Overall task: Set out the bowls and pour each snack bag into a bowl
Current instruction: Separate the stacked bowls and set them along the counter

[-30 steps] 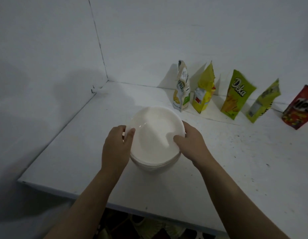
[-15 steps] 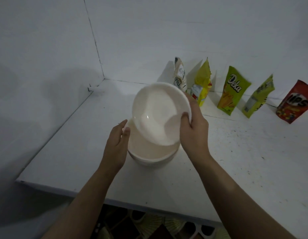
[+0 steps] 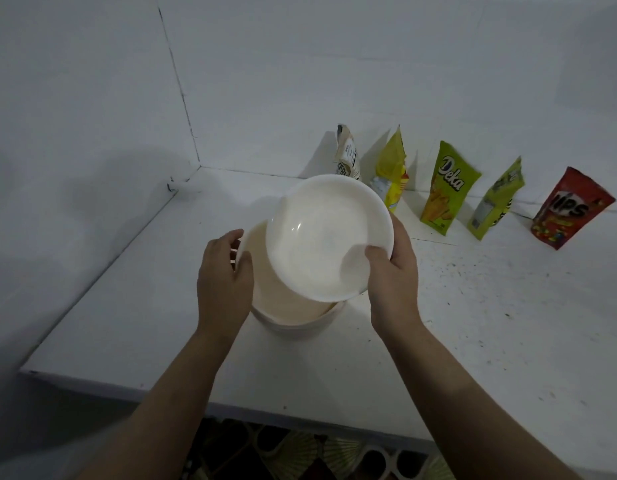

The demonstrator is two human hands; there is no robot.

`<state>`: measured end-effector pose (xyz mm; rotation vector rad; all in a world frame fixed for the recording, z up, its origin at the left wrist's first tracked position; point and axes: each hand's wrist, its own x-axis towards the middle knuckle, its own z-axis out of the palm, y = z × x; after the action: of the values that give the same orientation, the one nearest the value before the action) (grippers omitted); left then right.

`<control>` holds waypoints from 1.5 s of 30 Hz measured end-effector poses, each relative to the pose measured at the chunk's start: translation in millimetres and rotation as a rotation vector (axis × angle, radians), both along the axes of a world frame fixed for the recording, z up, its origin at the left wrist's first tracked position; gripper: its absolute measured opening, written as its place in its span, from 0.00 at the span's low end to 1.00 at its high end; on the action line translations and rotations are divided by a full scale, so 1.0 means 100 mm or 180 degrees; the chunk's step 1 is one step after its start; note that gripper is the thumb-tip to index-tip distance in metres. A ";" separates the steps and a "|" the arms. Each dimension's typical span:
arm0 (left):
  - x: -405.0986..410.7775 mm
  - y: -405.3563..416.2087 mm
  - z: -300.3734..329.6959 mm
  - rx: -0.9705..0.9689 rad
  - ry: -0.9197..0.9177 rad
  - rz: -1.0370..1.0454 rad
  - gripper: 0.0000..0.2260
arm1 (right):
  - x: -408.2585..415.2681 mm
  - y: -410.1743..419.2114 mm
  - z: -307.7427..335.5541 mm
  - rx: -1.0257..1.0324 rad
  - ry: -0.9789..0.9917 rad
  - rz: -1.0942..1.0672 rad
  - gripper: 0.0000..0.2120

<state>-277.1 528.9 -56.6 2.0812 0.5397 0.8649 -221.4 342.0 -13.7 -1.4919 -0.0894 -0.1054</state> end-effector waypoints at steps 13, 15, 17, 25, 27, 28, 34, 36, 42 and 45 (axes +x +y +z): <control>0.30 -0.74 0.56 -0.1036 -0.0828 -0.0641 0.10 | 0.03 -0.57 0.30 0.1048 0.0477 0.0131 0.23; 0.41 -1.01 0.67 -0.1559 -0.1055 -0.0788 0.09 | 0.08 -0.80 0.36 0.1152 0.0533 0.0068 0.22; 0.56 -1.29 0.75 -0.2039 -0.1070 -0.0978 0.08 | 0.13 -1.05 0.40 0.1178 0.0556 -0.0019 0.22; 1.04 -2.41 0.58 -0.3333 -0.0350 -0.2279 0.16 | 0.47 -2.21 0.36 0.0029 0.0240 -0.0267 0.29; 1.15 -2.71 0.43 -0.3634 -0.0171 -0.2228 0.17 | 0.57 -2.51 0.31 -0.0311 0.0361 -0.0254 0.27; 1.20 -2.85 0.34 -0.3804 -0.0094 -0.2161 0.16 | 0.62 -2.65 0.29 -0.0576 0.0372 -0.0236 0.26; 1.37 -3.52 -0.17 -0.4378 0.0340 -0.1908 0.17 | 0.93 -3.32 0.14 -0.2932 0.0175 -0.0594 0.25; 1.42 -3.68 -0.25 -0.4328 0.0312 -0.1915 0.15 | 1.00 -3.46 0.09 -0.2915 0.0050 -0.0696 0.24; 1.47 -4.06 -0.43 -0.4081 0.0350 -0.1709 0.18 | 1.16 -3.74 0.03 -0.1374 0.0121 -0.0708 0.17; 1.50 -4.17 -0.47 -0.4463 0.0385 -0.1449 0.18 | 1.20 -3.90 0.07 -0.0233 0.0428 -0.0701 0.17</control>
<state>-127.2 112.3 -104.0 0.8650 0.4741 -0.0250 -101.3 -47.8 -6.5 -1.5746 0.1817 -0.1805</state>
